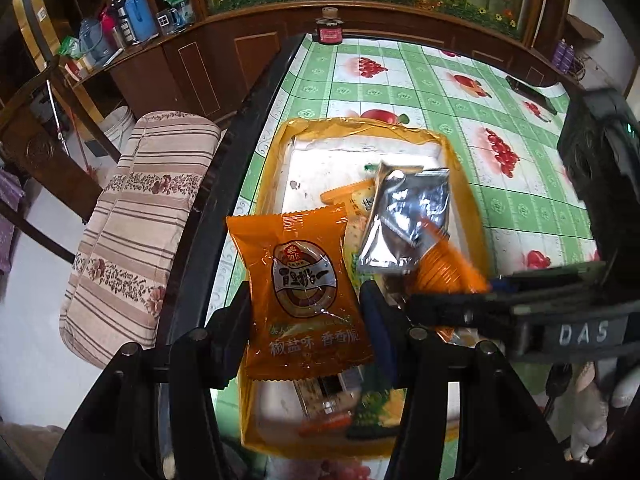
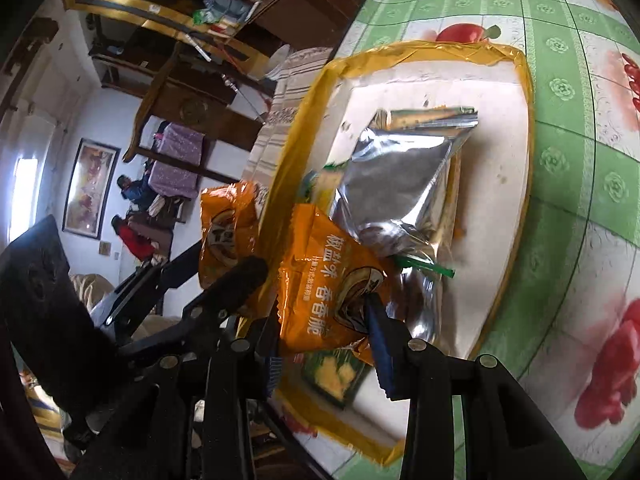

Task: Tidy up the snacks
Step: 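Lower both orange packets into the white tray and open both grippers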

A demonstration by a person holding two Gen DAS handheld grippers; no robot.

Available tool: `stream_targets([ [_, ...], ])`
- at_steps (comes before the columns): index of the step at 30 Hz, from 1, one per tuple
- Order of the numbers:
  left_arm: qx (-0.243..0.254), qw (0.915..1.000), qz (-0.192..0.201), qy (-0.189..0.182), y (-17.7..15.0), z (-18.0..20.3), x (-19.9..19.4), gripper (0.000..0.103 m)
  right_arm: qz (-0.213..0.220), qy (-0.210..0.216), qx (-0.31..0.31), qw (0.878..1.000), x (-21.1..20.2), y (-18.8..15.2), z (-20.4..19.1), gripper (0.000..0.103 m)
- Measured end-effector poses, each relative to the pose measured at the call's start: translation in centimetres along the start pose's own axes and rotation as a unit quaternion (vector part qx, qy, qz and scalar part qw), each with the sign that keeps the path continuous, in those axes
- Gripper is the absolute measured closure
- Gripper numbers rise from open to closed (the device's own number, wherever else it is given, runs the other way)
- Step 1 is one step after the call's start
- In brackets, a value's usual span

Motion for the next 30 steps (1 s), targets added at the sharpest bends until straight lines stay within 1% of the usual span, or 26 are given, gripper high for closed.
stream_targets([
  [2,0.004,1.0000,-0.003,-0.005,0.2,0.1,1.0,0.051,0.009,-0.012,-0.002,1.000,0.4,0.9,0.1,0.078],
  [9,0.020,0.9995,-0.011,-0.022,1.2,0.6,3.8,0.051,0.026,-0.045,0.001,0.999,1.9,3.4,1.2,0.078],
  [13,0.028,0.9991,-0.014,-0.028,1.7,0.5,5.2,0.051,0.038,-0.058,0.003,0.998,2.3,4.7,1.5,0.078],
  [16,0.030,0.9989,-0.015,-0.031,1.9,0.5,5.7,0.051,0.039,-0.061,0.006,0.997,2.7,5.1,1.6,0.079],
  [20,0.026,0.9988,-0.009,-0.040,2.0,0.3,4.8,0.051,0.035,-0.059,0.013,0.998,2.4,4.3,1.7,0.080],
  [24,0.029,0.9989,0.008,-0.035,1.7,0.3,2.4,0.051,0.026,-0.043,0.030,0.998,0.8,2.5,1.7,0.080],
  [30,0.029,0.9991,0.030,-0.007,0.5,0.9,-1.8,0.051,0.014,-0.004,0.052,0.999,-1.9,-1.3,1.7,0.080],
])
Point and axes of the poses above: each gripper's, at about its wrist camera, not at the fingertips, and x roughly the way its jaws point, z to its right, y to its top, the point moved 4 cm from there along x, roughly the way its jaws point, and after that the axes turned 14 degrees about z, right-handed, at the moved point
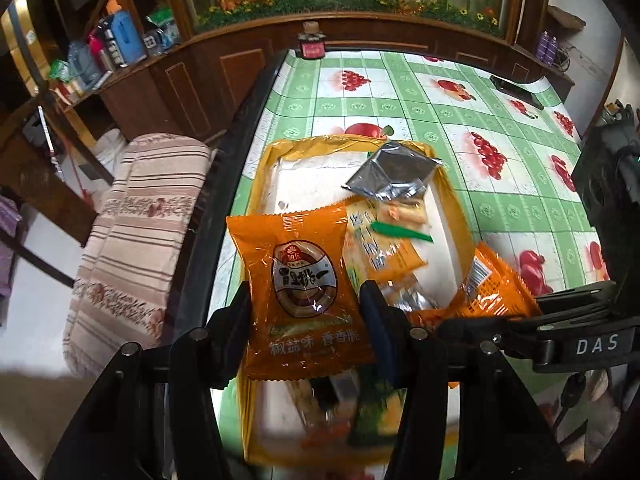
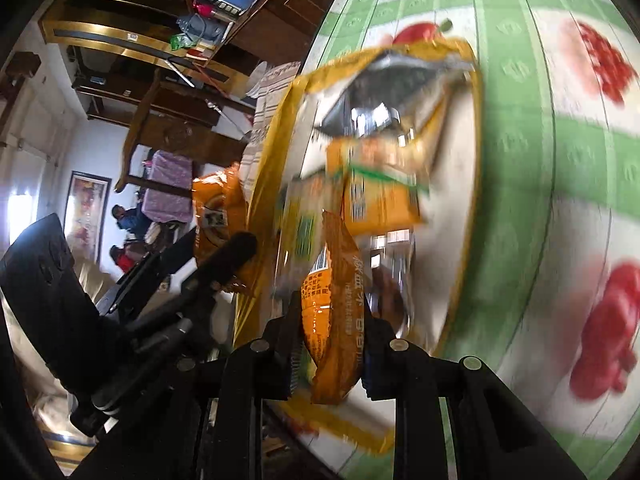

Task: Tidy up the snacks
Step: 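Lower both orange packets into the white tray and open both grippers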

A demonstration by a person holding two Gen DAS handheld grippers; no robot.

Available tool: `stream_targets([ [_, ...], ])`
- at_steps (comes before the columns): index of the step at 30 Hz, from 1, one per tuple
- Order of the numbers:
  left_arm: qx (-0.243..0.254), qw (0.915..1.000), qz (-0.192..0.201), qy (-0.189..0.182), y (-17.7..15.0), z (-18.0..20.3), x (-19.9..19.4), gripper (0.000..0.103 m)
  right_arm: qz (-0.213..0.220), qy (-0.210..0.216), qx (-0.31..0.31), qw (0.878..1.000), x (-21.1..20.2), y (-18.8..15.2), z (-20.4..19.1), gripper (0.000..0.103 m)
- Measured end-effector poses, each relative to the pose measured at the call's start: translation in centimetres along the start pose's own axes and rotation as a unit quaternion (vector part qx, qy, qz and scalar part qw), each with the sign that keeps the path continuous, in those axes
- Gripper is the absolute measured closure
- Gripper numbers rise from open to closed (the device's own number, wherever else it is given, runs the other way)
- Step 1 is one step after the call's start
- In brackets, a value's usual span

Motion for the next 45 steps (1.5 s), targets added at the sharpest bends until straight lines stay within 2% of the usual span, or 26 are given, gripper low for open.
stream_targets([
  [7,0.041,0.9977,0.031,0.044,-0.3,2.3,-4.2,0.051,-0.004,0.022,0.001,1.000,-2.9,-2.8,-0.1,0.080],
  [18,0.051,0.9963,0.047,0.049,-0.2,3.7,-6.2,0.051,0.004,0.035,-0.017,0.999,-4.7,-3.6,-1.1,0.080],
  [28,0.058,0.9966,0.040,0.043,0.2,3.0,-4.6,0.051,0.012,0.031,-0.008,0.999,-4.0,-2.5,-0.7,0.080],
  [45,0.074,0.9971,0.013,0.013,1.0,2.3,1.2,0.051,0.014,0.008,0.006,1.000,-2.0,-2.3,-0.8,0.080],
])
Point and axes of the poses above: each gripper's, at about its wrist camera, not at the fingertips, and x roughly the way its jaws point, z to its right, y to its top, the point moved 4 cm from there along x, roughly the way its jaws point, and after that the axes turned 14 degrees about z, right-handed, at the moved point
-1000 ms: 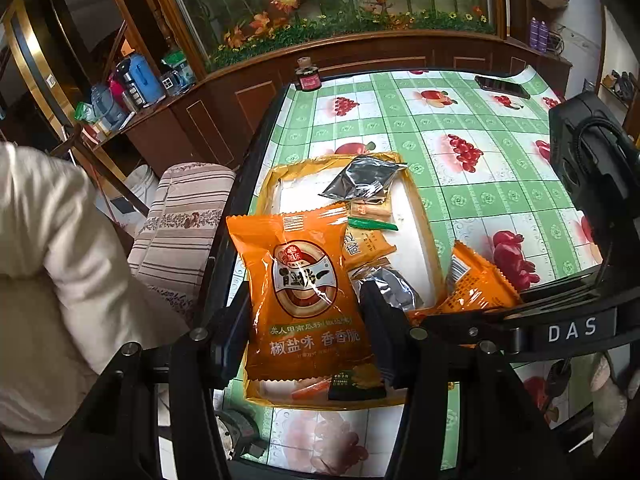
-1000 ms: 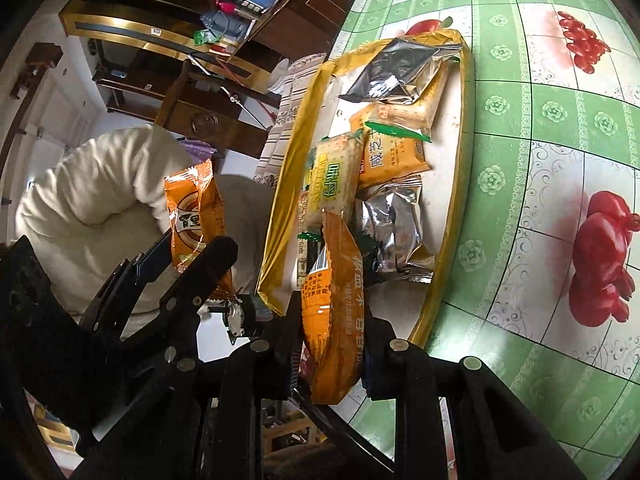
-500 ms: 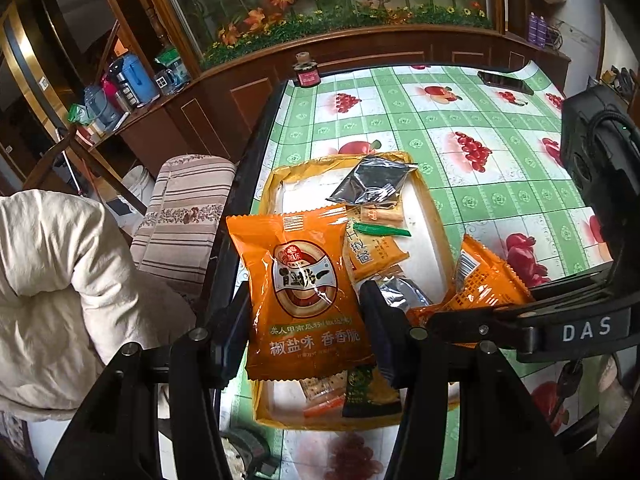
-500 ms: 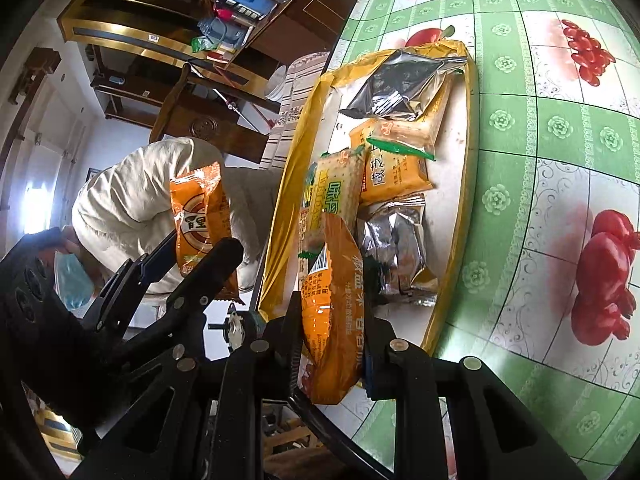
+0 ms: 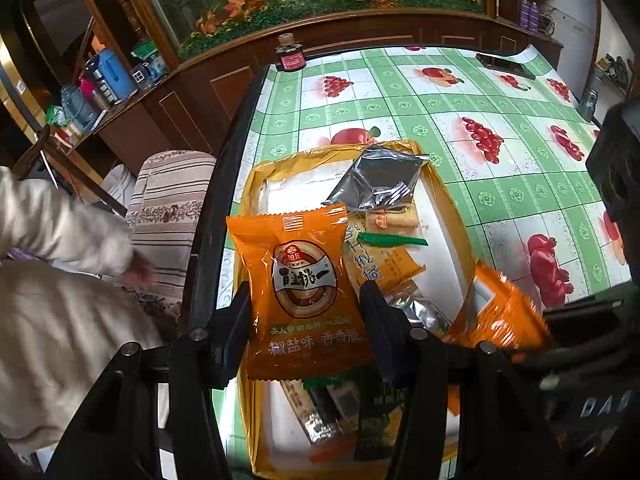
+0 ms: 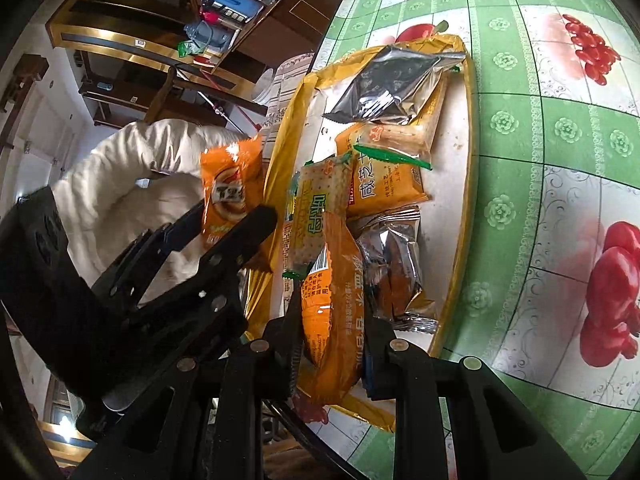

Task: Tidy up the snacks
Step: 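Lower both orange packets into the white tray and open both grippers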

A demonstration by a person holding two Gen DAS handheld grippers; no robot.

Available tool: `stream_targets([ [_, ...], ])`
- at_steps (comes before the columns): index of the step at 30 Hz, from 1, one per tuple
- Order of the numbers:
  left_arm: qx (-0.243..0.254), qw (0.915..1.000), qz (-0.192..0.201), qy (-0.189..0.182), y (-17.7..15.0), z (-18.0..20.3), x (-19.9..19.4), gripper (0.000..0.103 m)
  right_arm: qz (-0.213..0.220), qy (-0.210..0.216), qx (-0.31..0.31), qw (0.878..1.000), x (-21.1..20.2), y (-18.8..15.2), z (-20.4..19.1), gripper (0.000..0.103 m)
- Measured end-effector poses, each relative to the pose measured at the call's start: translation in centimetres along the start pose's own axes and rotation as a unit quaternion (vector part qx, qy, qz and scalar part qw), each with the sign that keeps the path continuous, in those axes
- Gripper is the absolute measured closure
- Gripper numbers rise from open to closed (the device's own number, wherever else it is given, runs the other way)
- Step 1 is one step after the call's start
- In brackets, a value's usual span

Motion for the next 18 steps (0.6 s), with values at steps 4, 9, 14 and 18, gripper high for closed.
stream_targets([
  [4,0.003,1.0000,0.000,-0.004,0.3,0.0,0.6,0.051,-0.007,-0.003,0.002,1.000,0.7,-0.1,-0.1,0.080],
  [9,0.005,0.9999,-0.002,-0.008,0.2,0.0,1.2,0.051,-0.009,-0.004,0.007,1.000,0.6,-0.6,0.0,0.080],
  [14,0.008,0.9999,-0.004,-0.012,0.2,0.2,1.6,0.051,-0.006,-0.007,0.012,1.000,0.7,-0.5,0.2,0.079],
  [18,0.013,0.9998,-0.005,-0.012,0.2,0.2,1.8,0.051,-0.003,-0.009,0.013,1.000,0.5,-0.6,0.4,0.079],
])
Point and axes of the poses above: each gripper's, at about its wrist camera, not at the fingertips, and x roughly the way its jaws point, z to its right, y to its top, the point moved 4 cm from there along x, roughly the way its jaws point, and after that the axes turned 14 degrees about z, right-handed, at the moved point
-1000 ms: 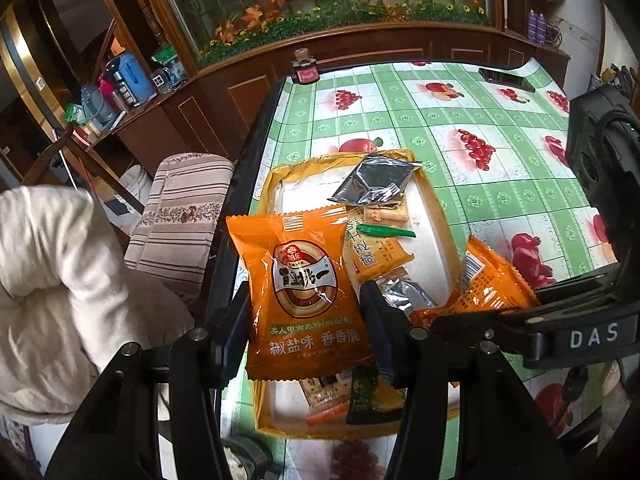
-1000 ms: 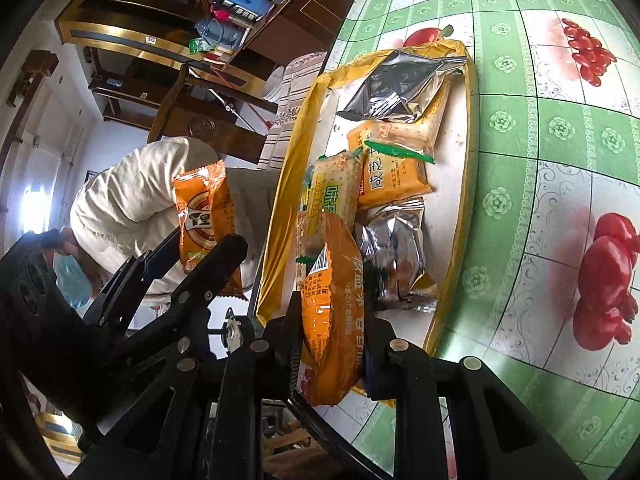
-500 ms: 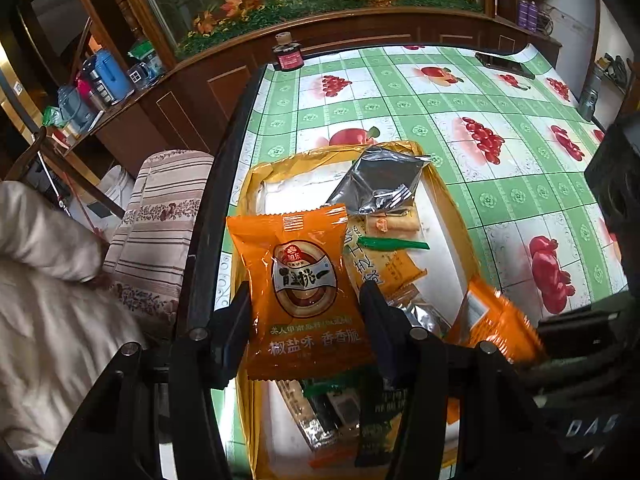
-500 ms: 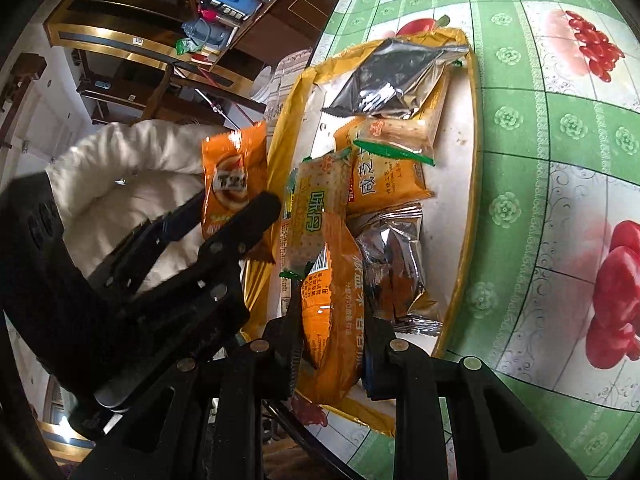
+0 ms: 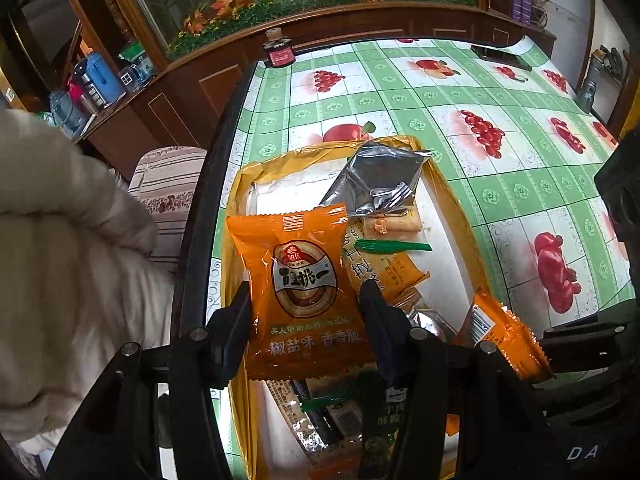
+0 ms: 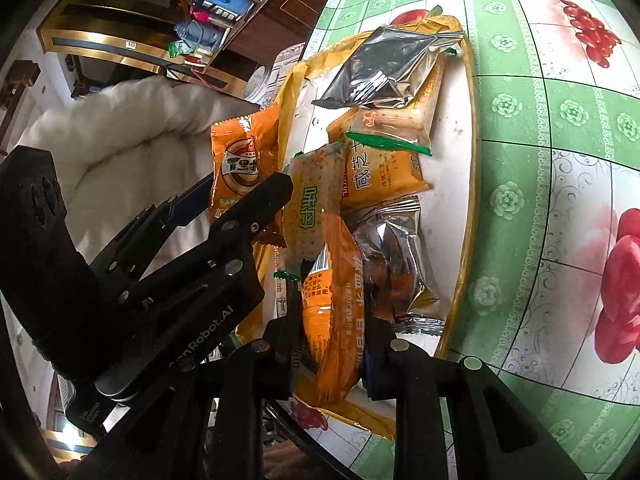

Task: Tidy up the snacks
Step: 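Lower both orange packets into the white tray and open both grippers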

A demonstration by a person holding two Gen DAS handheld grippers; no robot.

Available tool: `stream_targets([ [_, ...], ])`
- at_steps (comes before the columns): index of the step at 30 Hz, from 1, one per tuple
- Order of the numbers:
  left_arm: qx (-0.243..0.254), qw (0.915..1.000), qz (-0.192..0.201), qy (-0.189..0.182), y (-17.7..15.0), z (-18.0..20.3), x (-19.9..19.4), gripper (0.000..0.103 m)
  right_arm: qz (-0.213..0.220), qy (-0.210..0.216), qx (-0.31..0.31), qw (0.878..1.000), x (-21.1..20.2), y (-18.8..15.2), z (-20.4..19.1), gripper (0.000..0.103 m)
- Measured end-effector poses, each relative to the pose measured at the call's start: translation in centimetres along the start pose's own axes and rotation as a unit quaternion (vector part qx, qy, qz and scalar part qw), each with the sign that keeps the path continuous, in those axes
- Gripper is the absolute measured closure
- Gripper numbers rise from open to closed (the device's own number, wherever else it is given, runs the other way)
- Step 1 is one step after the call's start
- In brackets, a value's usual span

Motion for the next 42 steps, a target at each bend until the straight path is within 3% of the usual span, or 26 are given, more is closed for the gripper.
stream_targets([
  [10,-0.006,1.0000,0.002,0.003,0.0,-0.3,0.1,0.051,-0.002,0.004,0.003,1.000,0.0,-0.2,0.0,0.079],
  [20,-0.020,0.9998,-0.001,0.001,0.1,-0.6,0.6,0.051,-0.017,0.037,0.032,0.999,0.7,-0.1,0.5,0.079],
  [29,-0.028,0.9996,-0.004,0.000,-0.1,-0.6,0.8,0.051,-0.014,0.023,0.019,0.999,1.5,0.5,0.5,0.077],
  [37,-0.044,0.9989,0.000,0.015,0.1,-1.5,1.0,0.051,0.016,-0.021,-0.049,0.998,1.8,1.3,-0.7,0.077],
  [41,-0.062,0.9980,0.000,0.014,0.3,-2.0,1.0,0.048,0.036,-0.057,-0.100,0.993,1.8,1.1,-1.4,0.068],
  [42,-0.067,0.9977,-0.001,0.011,0.3,-2.0,1.0,0.043,0.039,-0.060,-0.110,0.991,1.8,1.1,-1.6,0.057],
])
Point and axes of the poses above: each gripper's, at about its wrist camera, not at the fingertips, and x roughly the way its jaws point, z to its right, y to its top, the point moved 4 cm from there along x, roughly the way its jaws point, and after that the axes turned 14 degrees about z, right-handed, at the moved point
